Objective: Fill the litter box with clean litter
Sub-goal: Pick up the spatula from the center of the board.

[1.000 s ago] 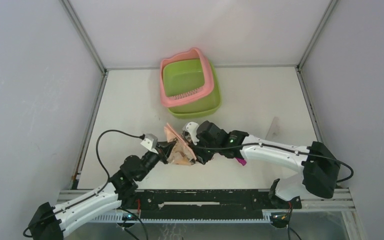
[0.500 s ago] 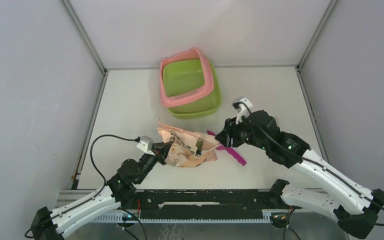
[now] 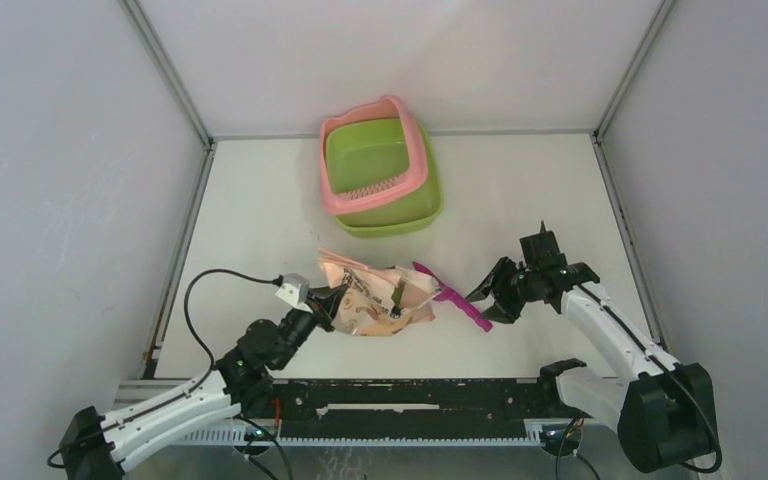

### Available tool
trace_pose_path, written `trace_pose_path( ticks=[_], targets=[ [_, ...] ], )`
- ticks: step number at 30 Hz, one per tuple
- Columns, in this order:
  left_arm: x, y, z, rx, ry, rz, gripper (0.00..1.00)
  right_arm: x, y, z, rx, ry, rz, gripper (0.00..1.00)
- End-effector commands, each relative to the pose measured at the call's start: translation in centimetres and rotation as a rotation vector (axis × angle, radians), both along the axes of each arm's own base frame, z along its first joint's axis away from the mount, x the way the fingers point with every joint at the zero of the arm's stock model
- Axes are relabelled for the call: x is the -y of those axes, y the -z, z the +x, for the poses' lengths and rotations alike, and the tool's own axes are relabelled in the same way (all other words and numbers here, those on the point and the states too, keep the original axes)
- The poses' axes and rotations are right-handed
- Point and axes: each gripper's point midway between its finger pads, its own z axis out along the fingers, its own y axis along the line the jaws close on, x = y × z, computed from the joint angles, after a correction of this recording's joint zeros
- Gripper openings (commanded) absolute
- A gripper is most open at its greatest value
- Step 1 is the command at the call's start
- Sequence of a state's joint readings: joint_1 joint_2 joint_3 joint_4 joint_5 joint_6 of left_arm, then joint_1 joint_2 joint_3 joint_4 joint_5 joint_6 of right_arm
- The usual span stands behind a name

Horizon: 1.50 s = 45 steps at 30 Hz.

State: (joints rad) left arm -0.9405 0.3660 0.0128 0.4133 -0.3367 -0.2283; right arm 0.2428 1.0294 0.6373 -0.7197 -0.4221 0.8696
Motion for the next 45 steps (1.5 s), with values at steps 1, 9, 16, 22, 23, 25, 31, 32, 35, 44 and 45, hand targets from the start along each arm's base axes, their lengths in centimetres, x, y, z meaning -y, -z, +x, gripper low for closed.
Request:
trace_pose_path(
  ticks=[1, 9, 16, 22, 23, 25, 31, 32, 35, 44, 45],
  targets=[
    [0.8, -0.8, -0.1, 0.016, -0.001, 0.029, 0.0, -1.6, -0.8, -0.4, -0.169, 0.159, 0.134, 0.59],
    [2.2, -0.1, -0.4, -0.001, -0.028, 0.174, 0.0, 0.3, 0.5, -1.0, -0.297, 0.398, 0.05, 0.64],
    [2.2, -0.5, -0.9, 0.0, -0.033, 0.165, 0.0, 1.8, 1.9, -0.8, -0.364, 0.587, -0.044, 0.64],
    [1.2, -1.5, -1.0, 0.014, -0.051, 0.111, 0.0, 0.2, 3.4, 0.0, -0.422, 0.635, -0.064, 0.64],
    [1.1, -1.6, -1.1, 0.015, -0.051, 0.108, 0.0, -0.2, 3.7, 0.0, -0.432, 0.635, -0.068, 0.64],
    [1.1, -1.6, -1.1, 0.013, -0.051, 0.106, 0.0, -1.1, 4.4, 0.1, -0.456, 0.638, -0.078, 0.64],
    [1.2, -1.5, -1.2, 0.008, -0.044, 0.094, 0.0, -1.4, 6.0, 0.7, -0.477, 0.679, -0.118, 0.64],
    [1.2, -1.6, -1.3, 0.009, -0.042, 0.089, 0.0, -1.4, 5.9, 1.1, -0.459, 0.676, -0.105, 0.63],
    [1.1, -1.6, -1.3, 0.01, -0.042, 0.085, 0.0, -1.0, 4.8, 1.8, -0.405, 0.676, -0.077, 0.63],
    [1.1, -1.5, -1.3, 0.008, -0.044, 0.089, 0.0, 1.5, 2.6, 2.8, -0.301, 0.781, -0.056, 0.63],
    [1.1, -1.5, -1.3, 0.008, -0.043, 0.091, 0.0, 1.3, 2.8, 2.8, -0.315, 0.774, -0.055, 0.64]
  ],
)
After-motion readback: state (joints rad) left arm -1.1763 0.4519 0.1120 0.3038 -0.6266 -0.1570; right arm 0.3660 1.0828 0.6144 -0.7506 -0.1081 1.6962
